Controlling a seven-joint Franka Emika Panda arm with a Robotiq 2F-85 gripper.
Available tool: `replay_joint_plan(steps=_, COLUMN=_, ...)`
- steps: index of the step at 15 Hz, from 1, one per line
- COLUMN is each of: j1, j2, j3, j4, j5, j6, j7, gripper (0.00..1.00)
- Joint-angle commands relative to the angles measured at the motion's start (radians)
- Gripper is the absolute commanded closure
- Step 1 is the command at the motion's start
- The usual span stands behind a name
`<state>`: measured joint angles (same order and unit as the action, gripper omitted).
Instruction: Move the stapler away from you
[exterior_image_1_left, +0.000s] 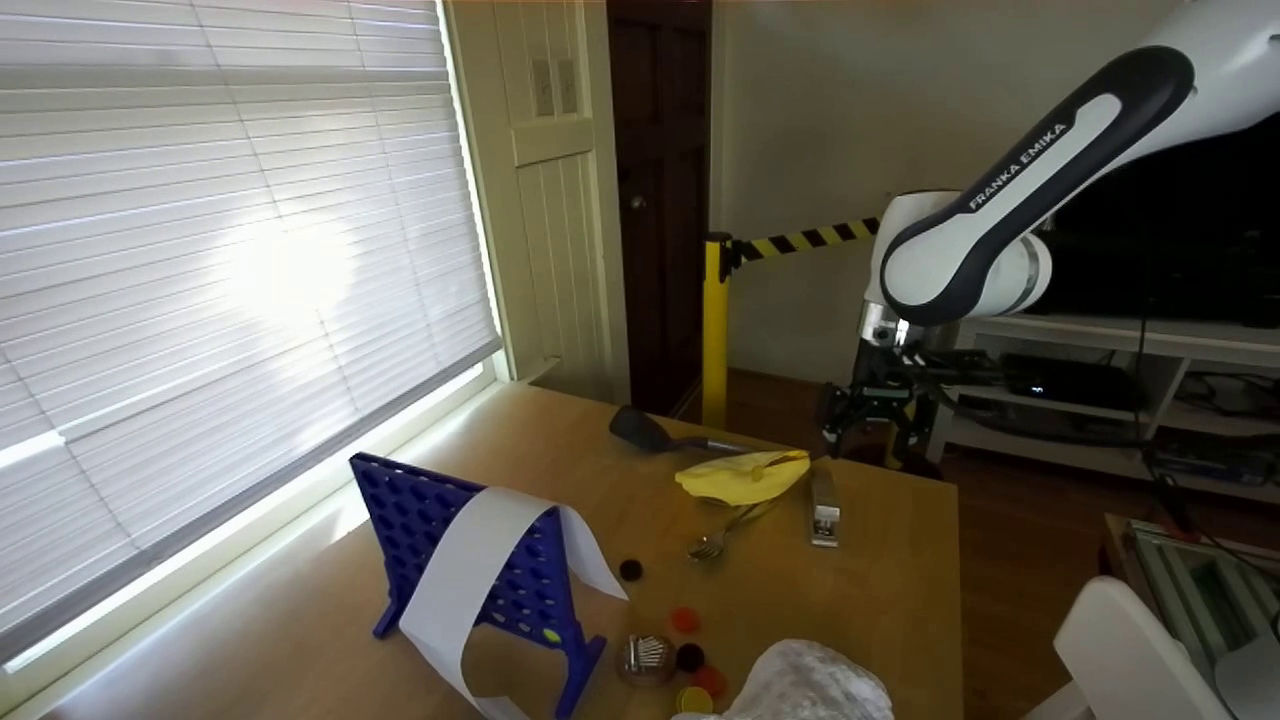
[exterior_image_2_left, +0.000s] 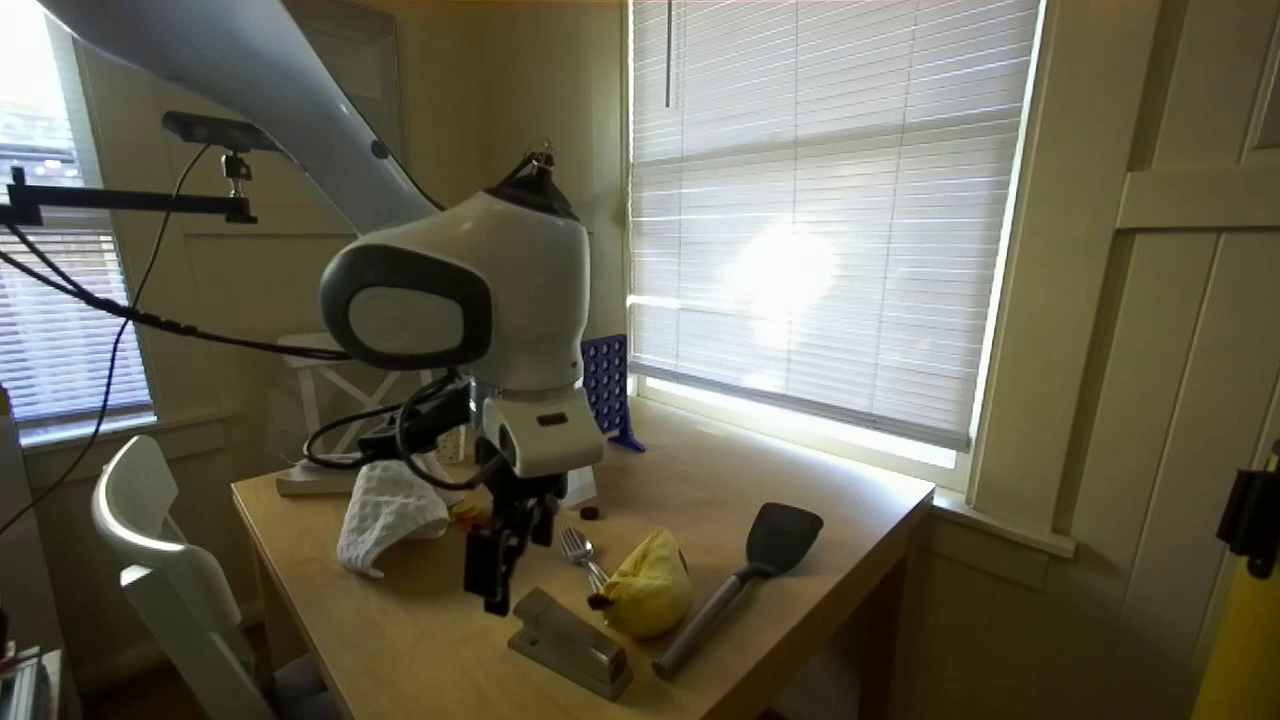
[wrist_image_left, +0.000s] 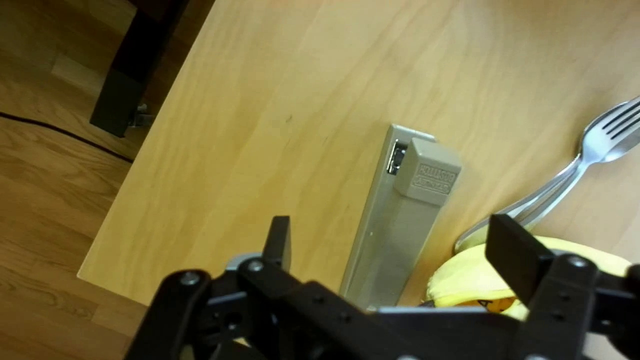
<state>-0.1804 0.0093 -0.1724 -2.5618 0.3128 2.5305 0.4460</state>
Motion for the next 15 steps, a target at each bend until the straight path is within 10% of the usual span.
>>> replay_joint_plan(steps=1, j1=0.022, j2=0.096, j3=0.019, j4=0.021, j5=0.072, j6=0.116, j7=0.009, gripper=0.00)
replay_joint_plan(steps=8, j1=0.048, j2=0.249, j3=0.041, j4=0.070, j5=0.109, j6=0.276, j7=0.044, gripper=0.09)
replay_joint_plan(steps=15, j1=0.050, j2=0.320, j3=0.034, j4=0.131, j5=0.099, j6=0.272, j7=0.055, gripper=0.66)
